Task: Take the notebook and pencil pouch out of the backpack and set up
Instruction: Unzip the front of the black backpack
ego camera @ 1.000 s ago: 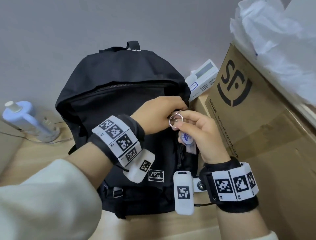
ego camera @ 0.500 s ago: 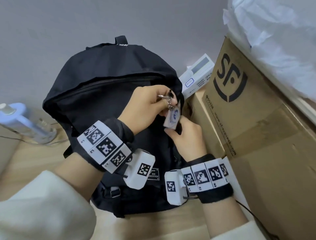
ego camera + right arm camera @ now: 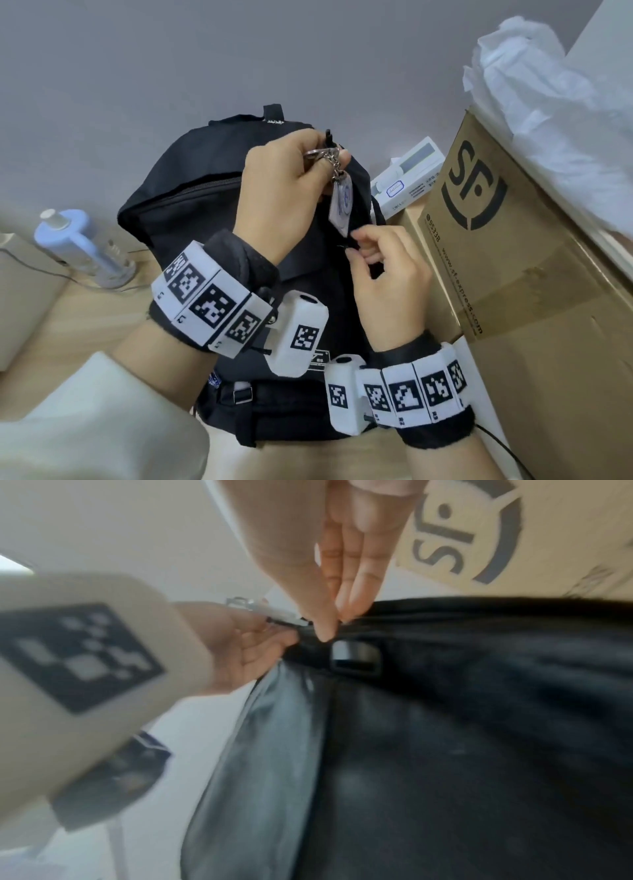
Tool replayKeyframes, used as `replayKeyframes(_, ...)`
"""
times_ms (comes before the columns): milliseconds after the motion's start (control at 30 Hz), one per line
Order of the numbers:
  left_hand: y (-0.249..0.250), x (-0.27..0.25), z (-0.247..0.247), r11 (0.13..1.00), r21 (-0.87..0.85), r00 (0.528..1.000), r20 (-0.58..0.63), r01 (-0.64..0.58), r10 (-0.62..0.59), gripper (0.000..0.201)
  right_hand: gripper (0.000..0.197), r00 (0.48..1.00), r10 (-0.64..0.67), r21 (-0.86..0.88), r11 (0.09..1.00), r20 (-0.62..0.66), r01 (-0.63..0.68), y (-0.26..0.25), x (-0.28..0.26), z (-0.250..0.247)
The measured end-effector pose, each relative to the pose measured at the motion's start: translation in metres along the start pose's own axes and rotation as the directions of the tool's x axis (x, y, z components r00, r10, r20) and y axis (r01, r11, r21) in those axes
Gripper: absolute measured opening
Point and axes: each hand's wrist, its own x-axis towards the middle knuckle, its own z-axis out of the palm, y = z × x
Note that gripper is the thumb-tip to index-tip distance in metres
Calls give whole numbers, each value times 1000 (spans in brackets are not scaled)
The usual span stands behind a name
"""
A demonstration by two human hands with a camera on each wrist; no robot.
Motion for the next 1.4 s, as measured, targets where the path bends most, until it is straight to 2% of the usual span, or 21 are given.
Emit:
replayKeyframes(100,5,-2,-2,999,29,1000,19,-17,17,30,34,1000,-13,-23,1000,2,13,-7,3,6)
replayKeyframes(200,10,-5,-3,999,42,999,39,-28,26,26,32,999,20,-72,997,34,-18,-7,0,7)
replayKeyframes(267,12,-7,-2,998,53,997,71,-46,42,27,35,991,102,-55,994,92,-97,-6,-1,7)
replayKeyframes(367,11,-13,-2,994,44,982,165,-101,92,29,45,949,217,-19,976,230,-219,-3,-3,5)
replayKeyframes(467,10,-18,-4,996,-35,983,163,-77,82,25,41,926,256,79,954,278,-288,-8,1,-2)
replayKeyframes(533,10,-18,-4,997,-65,988,142,-52,61,22,36,908,311,225,899,279,-377,-14,6,-3)
replayKeyframes(600,13,-17,-3,996,-70,985,163,-51,62,24,37,869,382,361,799,315,-482,-22,12,-1)
replayKeyframes(733,19,-23,-5,997,-50,974,218,-60,70,27,55,767,459,523,561,448,-642,-34,24,-1)
replayKeyframes(800,16,-20,-10,987,-162,987,162,24,3,18,56,733,485,439,591,478,-677,-31,28,-6)
replayKeyframes(867,4,-12,-28,950,-288,993,42,122,-114,29,61,700,516,369,604,494,-706,-26,30,-10)
replayKeyframes(900,-7,-7,-43,924,-346,981,-39,164,-189,36,59,703,518,379,600,488,-705,-19,31,-13)
replayKeyframes(967,-31,-4,-80,856,-459,914,-193,236,-356,42,48,706,577,398,583,411,-709,-6,34,-18)
replayKeyframes(1033,-50,-10,-109,846,-443,865,-253,296,-434,35,57,707,614,380,597,350,-706,6,35,-18)
replayKeyframes(1067,-55,-15,-115,836,-448,851,-254,317,-459,36,52,703,632,358,605,327,-711,7,36,-18)
replayKeyframes(1100,-56,-18,-117,822,-466,849,-238,327,-472,42,46,719,623,317,645,308,-695,6,36,-16)
replayKeyframes(1133,-56,-22,-116,810,-487,857,-208,327,-472,50,41,765,578,248,726,286,-641,-1,36,-13)
replayKeyframes(1200,-51,-25,-113,783,-543,880,-155,304,-449,57,31,885,378,97,904,271,-416,-23,37,-8)
replayKeyframes(1233,-51,-26,-112,761,-583,888,-138,286,-439,52,32,922,288,64,947,260,-314,-34,39,-4)
replayKeyframes(1333,-52,-29,-116,694,-670,898,-94,261,-429,33,36,951,176,121,970,255,-212,-71,50,1)
replayKeyframes(1400,-52,-33,-117,670,-692,903,-61,269,-425,31,48,925,126,74,984,359,-163,-92,57,3)
